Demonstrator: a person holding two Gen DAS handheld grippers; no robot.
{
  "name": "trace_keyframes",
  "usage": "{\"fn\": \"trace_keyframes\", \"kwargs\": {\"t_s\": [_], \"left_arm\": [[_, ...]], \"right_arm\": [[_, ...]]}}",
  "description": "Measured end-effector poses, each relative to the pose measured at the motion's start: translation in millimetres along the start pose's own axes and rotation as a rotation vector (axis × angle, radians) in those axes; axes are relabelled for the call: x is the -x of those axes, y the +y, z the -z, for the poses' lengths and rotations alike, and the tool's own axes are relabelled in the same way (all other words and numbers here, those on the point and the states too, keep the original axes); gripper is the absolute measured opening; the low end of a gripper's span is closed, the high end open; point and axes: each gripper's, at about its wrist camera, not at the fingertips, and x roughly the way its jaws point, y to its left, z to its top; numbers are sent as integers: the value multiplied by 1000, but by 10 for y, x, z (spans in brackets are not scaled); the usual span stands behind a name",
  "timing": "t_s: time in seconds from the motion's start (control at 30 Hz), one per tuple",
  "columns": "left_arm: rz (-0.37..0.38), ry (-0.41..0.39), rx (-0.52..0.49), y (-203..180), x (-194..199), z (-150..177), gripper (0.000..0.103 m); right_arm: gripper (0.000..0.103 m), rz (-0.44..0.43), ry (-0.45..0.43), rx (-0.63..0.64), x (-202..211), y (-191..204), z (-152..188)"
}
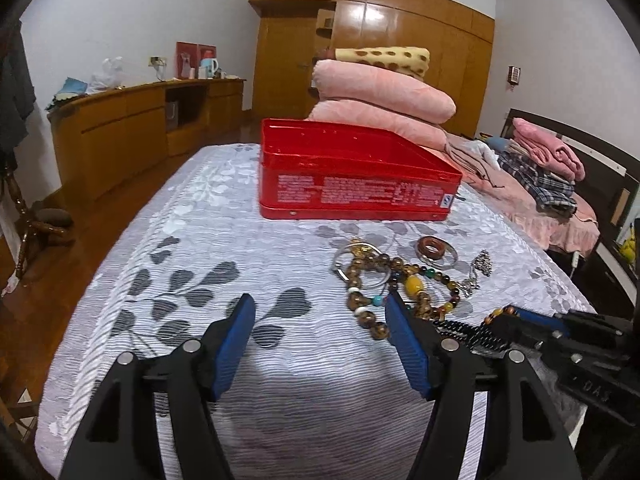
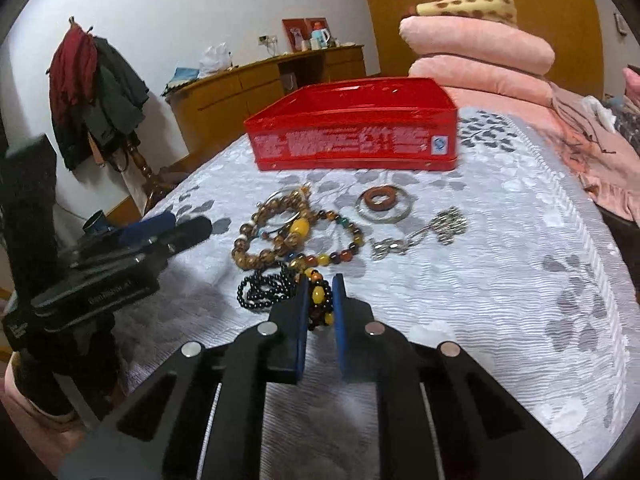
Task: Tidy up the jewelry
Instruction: 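Grasp the black-and-yellow bead bracelet with the right gripper while the left grasps brown beads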
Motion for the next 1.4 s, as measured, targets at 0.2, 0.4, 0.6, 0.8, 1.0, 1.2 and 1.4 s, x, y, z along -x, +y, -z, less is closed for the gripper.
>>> {"fn": "trace_keyframes", "kwargs": {"t_s": [0.2,0.4,0.6,0.8,1.0,1.2,1.4], "left_arm": [[45,36,-3,-113,-120,-44,66],[56,139,-13,-193,-344,-64,37],[97,163,10,-145,-377,-23,16],[100,156,24,-79,-250,10,11],[71,154,52,67,-158,12,2],[119,139,67,47,-142,-29,25],[90,171,33,-24,-356,-89,36]], "right_arm": [[10,54,-34,-55,132,-202,-25],[10,69,-28,-71,121,-289,7],[10,64,-22,-77,95,-306,20],[10,61,-6,-74,59,-302,41],[13,56,14,-69,19,-281,52],[15,63,28,-51,-8,-248,47],[17,60,34,-49,-21,-244,52]]}}
